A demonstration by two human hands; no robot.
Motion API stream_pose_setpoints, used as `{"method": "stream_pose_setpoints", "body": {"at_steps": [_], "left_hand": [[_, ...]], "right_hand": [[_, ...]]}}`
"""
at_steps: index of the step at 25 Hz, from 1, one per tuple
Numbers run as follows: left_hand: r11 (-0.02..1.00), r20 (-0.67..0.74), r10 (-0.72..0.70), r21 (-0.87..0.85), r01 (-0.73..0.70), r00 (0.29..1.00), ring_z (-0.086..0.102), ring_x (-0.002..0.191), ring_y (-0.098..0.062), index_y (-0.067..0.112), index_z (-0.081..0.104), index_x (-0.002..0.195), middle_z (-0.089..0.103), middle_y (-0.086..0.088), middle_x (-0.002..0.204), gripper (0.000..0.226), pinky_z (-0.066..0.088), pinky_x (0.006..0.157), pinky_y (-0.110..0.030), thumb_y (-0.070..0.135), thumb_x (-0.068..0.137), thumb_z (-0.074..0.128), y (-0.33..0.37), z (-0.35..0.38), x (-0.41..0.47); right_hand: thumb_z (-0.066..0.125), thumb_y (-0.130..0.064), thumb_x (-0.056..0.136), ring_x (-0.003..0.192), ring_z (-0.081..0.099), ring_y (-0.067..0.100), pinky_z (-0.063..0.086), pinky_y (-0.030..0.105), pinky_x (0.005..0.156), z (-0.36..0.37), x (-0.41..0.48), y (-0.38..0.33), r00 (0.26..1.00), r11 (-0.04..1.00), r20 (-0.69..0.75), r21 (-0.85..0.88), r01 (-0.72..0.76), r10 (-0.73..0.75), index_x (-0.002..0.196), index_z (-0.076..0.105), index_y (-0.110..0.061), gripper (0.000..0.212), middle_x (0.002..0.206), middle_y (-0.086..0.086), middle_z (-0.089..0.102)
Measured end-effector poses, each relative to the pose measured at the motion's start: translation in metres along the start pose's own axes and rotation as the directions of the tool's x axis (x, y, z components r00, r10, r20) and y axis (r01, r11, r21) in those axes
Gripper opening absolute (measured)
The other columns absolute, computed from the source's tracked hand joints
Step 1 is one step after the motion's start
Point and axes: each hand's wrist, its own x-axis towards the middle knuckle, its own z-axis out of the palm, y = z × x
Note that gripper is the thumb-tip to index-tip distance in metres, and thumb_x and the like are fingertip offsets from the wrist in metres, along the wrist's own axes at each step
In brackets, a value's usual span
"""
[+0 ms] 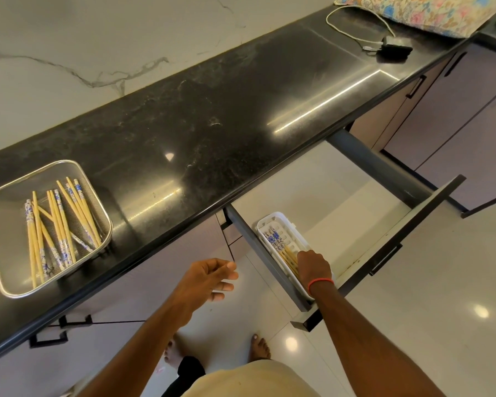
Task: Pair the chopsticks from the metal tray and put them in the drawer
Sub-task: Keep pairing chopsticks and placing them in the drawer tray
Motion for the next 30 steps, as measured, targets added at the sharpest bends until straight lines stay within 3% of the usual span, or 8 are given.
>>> {"method": "stream_pose_setpoints", "body": {"at_steps": [8,13,17,23,27,30], "left_hand": [[1.0,-0.014,0.006,0.011,-0.006,1.0,0.073,0.096,-0.012,0.02,0.069,0.11,0.075,0.003,0.109,0.026,0.058,0.074,-0.023,0.039,0.097,0.058,-0.009,-0.009,-0.008],[0.996,-0.07,0.08,0.049,-0.077,0.994,0.072,0.096,-0.011,0.026,0.069,0.1,0.075,0.005,0.106,0.018,0.057,0.078,-0.026,0.039,0.098,0.058,-0.006,-0.017,-0.013],[0.986,-0.103,0.157,0.071,-0.15,0.982,0.071,0.097,-0.018,0.024,0.068,0.097,0.073,0.001,0.105,0.017,0.058,0.086,-0.034,0.037,0.099,0.057,0.009,-0.022,-0.016],[0.968,-0.211,0.247,0.018,-0.248,0.946,0.073,0.094,-0.014,0.022,0.069,0.103,0.075,0.001,0.105,0.017,0.058,0.079,-0.028,0.036,0.098,0.06,0.033,-0.048,-0.031],[0.95,-0.349,0.281,-0.03,-0.31,0.894,0.075,0.091,-0.014,0.022,0.071,0.102,0.078,0.002,0.101,0.019,0.061,0.077,-0.028,0.038,0.097,0.062,0.04,-0.078,-0.053],[0.933,-0.441,0.287,-0.073,-0.353,0.851,0.076,0.091,-0.015,0.02,0.072,0.104,0.079,0.001,0.101,0.021,0.062,0.082,-0.033,0.036,0.097,0.061,0.039,-0.109,-0.071]], "right_hand": [[0.048,-0.02,0.1,0.095,0.068,0.025,0.056,0.036,0.081,-0.004,-0.012,-0.002,0.999,0.997,-0.034,-0.079,0.006,-0.009,0.114,0.062,-0.014,0.021,0.107,0.007,0.069],[0.053,-0.033,0.094,0.085,0.068,0.028,0.056,0.035,0.074,-0.04,-0.016,-0.02,0.988,0.997,-0.154,0.073,0.003,0.008,0.111,0.066,-0.018,0.026,0.098,0.008,0.07],[0.06,-0.04,0.093,0.085,0.07,0.026,0.055,0.031,0.071,-0.084,-0.017,-0.045,0.957,0.972,-0.278,0.188,0.139,-0.083,0.111,0.07,-0.018,0.03,0.1,0.008,0.074],[0.066,-0.038,0.091,0.092,0.071,0.024,0.056,0.032,0.08,-0.144,-0.022,-0.095,0.873,0.85,-0.45,0.372,0.373,-0.187,0.111,0.071,-0.013,0.033,0.103,0.007,0.076],[0.07,-0.034,0.089,0.088,0.07,0.018,0.051,0.022,0.074,-0.167,-0.03,-0.131,0.839,0.752,-0.472,0.442,0.49,-0.269,0.104,0.072,-0.015,0.025,0.095,0.003,0.075],[0.071,-0.032,0.088,0.086,0.069,0.013,0.054,0.023,0.076,-0.183,-0.035,-0.159,0.822,0.701,-0.451,0.456,0.548,-0.349,0.103,0.073,-0.016,0.022,0.093,-0.001,0.075]]}}
